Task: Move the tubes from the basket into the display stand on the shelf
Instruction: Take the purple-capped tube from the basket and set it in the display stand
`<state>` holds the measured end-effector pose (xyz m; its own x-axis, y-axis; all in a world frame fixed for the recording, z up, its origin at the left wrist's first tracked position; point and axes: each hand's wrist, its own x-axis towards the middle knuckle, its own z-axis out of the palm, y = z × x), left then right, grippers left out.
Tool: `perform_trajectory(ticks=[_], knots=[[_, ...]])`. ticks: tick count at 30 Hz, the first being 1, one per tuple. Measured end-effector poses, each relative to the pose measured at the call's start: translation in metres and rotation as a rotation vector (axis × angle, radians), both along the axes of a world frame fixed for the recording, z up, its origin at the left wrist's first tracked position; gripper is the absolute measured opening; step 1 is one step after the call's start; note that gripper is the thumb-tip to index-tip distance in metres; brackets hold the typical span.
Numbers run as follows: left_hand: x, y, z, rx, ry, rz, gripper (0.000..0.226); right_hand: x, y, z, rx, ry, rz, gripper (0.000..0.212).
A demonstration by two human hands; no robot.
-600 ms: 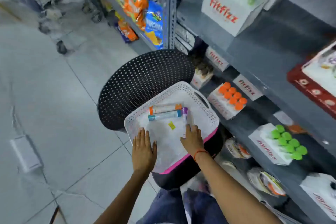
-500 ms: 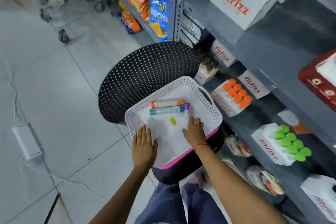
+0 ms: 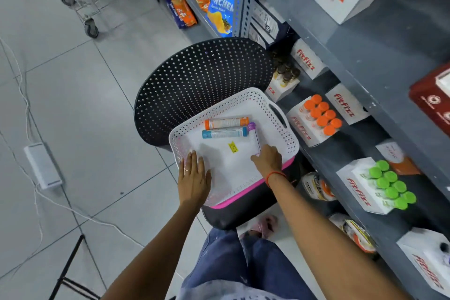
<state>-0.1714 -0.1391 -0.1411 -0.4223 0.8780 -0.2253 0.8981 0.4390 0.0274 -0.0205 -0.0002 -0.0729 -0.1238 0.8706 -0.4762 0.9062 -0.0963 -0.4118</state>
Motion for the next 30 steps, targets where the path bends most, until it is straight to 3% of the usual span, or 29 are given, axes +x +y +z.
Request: perform_trajectory(ticks=[5, 9, 18, 22, 25, 30], knots=[[0.020, 0.015, -0.010, 0.033, -0.041, -0.012, 0.055, 0.005, 0.005, -0.006, 0.149, 0.085, 0.078, 0.023], [0.044, 0.031, -0.013, 0.107, -0.117, 0.012, 0.053, 0.018, -0.010, -0.003, 0.106, 0.141, 0.178, 0.024], [0.037, 0.036, 0.006, 0.332, -0.189, 0.101, 0.061, 0.023, -0.008, 0.083, 0.148, 0.111, 0.367, 0.024], [0.039, 0.041, 0.010, 0.206, -0.216, 0.159, 0.075, 0.037, 0.015, 0.121, 0.239, 0.117, 0.387, 0.039], [0.041, 0.032, 0.006, 0.060, -0.233, 0.172, 0.089, 0.053, 0.031, 0.142, 0.273, 0.068, 0.386, 0.034], [0.054, 0.056, 0.031, 0.010, -0.197, 0.075, 0.084, 0.091, 0.070, 0.189, 0.301, 0.014, 0.230, 0.035]])
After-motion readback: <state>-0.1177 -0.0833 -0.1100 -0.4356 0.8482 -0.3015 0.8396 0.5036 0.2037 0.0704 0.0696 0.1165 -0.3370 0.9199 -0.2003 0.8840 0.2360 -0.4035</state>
